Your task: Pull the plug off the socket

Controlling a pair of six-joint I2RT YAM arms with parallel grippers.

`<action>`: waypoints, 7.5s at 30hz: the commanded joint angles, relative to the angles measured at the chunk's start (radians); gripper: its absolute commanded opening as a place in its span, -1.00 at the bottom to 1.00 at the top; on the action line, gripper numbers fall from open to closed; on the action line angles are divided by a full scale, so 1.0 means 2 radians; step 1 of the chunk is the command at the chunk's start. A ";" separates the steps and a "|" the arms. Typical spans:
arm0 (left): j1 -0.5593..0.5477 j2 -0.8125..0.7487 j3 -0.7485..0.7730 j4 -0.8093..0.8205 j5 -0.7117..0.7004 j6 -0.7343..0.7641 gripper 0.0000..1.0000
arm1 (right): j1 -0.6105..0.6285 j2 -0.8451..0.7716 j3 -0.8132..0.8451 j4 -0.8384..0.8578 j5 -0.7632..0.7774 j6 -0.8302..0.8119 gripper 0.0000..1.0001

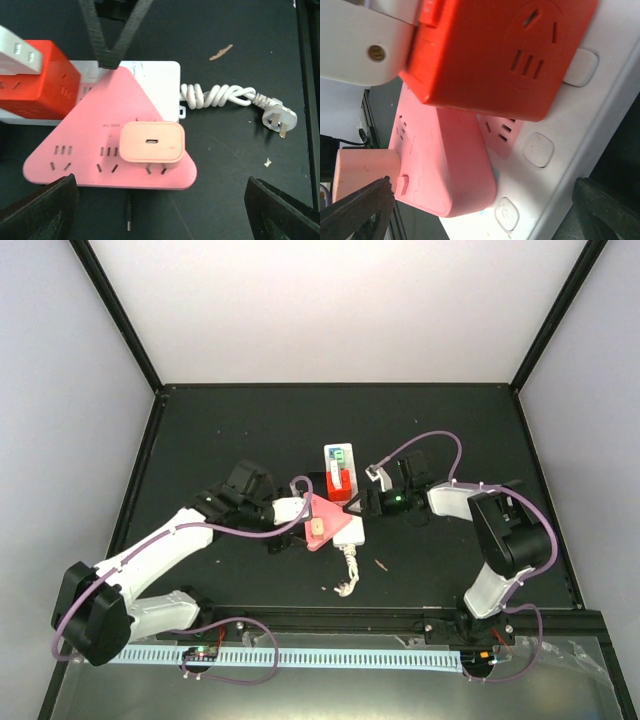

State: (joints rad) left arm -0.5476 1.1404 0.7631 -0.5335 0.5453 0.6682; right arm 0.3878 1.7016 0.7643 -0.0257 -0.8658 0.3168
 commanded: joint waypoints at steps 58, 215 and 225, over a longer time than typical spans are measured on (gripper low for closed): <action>-0.077 0.090 0.008 0.062 -0.079 0.004 0.46 | 0.055 0.008 -0.005 0.113 -0.084 0.068 -0.21; -0.071 0.116 0.073 -0.008 -0.035 -0.055 -0.48 | 0.061 0.105 0.023 0.017 -0.083 0.019 -0.98; -0.075 0.122 0.099 -0.048 -0.075 -0.027 -0.53 | 0.062 0.106 0.026 0.004 -0.061 0.005 -0.98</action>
State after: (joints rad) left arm -0.6891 1.4136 0.8955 -0.5816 0.3874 0.5877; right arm 0.5148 1.8763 0.8452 0.1226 -1.1519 0.3447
